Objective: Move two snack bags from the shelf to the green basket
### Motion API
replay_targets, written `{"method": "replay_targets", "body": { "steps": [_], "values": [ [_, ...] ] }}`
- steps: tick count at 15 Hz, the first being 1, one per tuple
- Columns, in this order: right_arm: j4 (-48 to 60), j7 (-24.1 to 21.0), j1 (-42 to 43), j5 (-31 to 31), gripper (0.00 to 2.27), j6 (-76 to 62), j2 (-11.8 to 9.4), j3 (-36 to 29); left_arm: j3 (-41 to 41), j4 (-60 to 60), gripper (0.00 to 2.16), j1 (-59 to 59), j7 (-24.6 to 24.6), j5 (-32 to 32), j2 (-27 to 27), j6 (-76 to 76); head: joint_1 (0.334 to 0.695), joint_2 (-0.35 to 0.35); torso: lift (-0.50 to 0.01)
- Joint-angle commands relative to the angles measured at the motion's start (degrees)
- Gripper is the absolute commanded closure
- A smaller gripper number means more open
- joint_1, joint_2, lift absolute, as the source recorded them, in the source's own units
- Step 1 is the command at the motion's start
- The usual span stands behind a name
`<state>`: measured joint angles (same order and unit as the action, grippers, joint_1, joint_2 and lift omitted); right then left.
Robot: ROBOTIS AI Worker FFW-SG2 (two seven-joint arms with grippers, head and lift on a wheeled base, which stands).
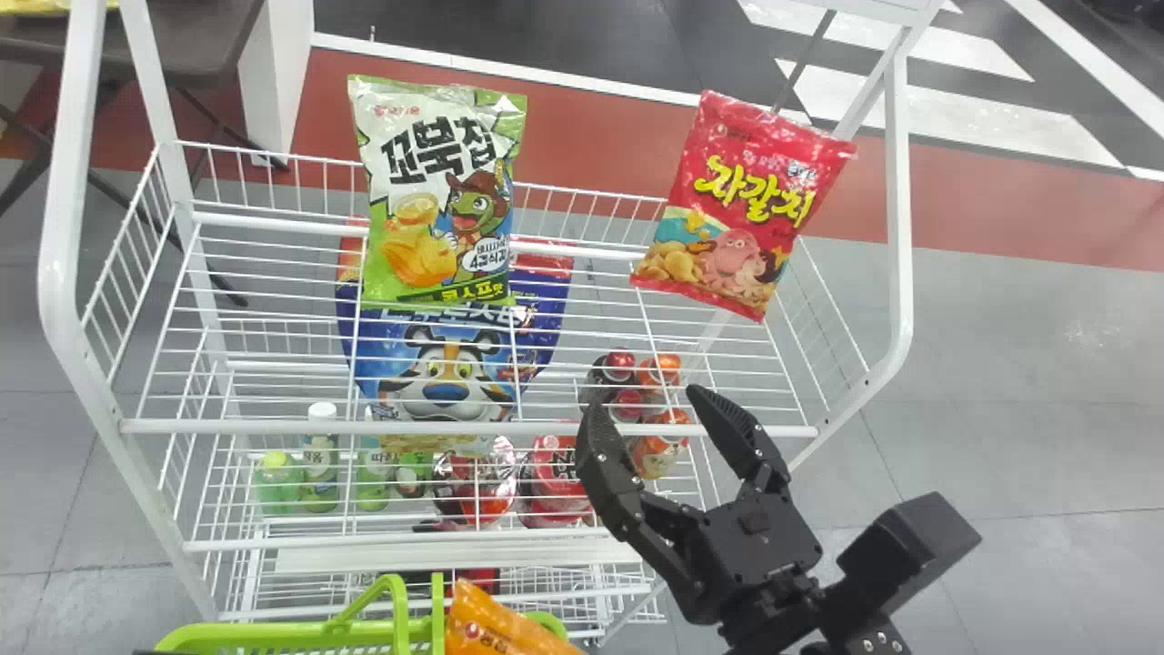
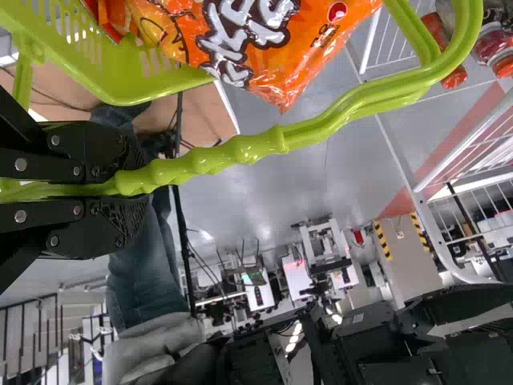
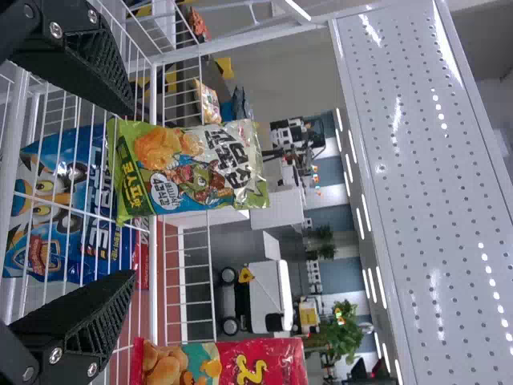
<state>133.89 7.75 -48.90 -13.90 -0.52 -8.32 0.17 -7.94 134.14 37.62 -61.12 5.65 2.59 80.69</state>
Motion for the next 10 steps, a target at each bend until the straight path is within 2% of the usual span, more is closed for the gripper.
{"method": "replay_targets", "body": {
  "steps": [1,10],
  "values": [
    [0.06,-0.19,0.03,0.19,0.10,0.13,0.05,0.27,0.29,0.15,2.13,0.43,-0.14,-0.02,0.04,-0.57,0.695,-0.350,-0.017],
    [-0.56,-1.60,0.39,1.51,0.10,0.66,-0.03,0.45,0.03,0.33,2.13,0.78,-0.23,0.15,0.31,-0.75,0.695,-0.350,-0.017]
  ]
}}
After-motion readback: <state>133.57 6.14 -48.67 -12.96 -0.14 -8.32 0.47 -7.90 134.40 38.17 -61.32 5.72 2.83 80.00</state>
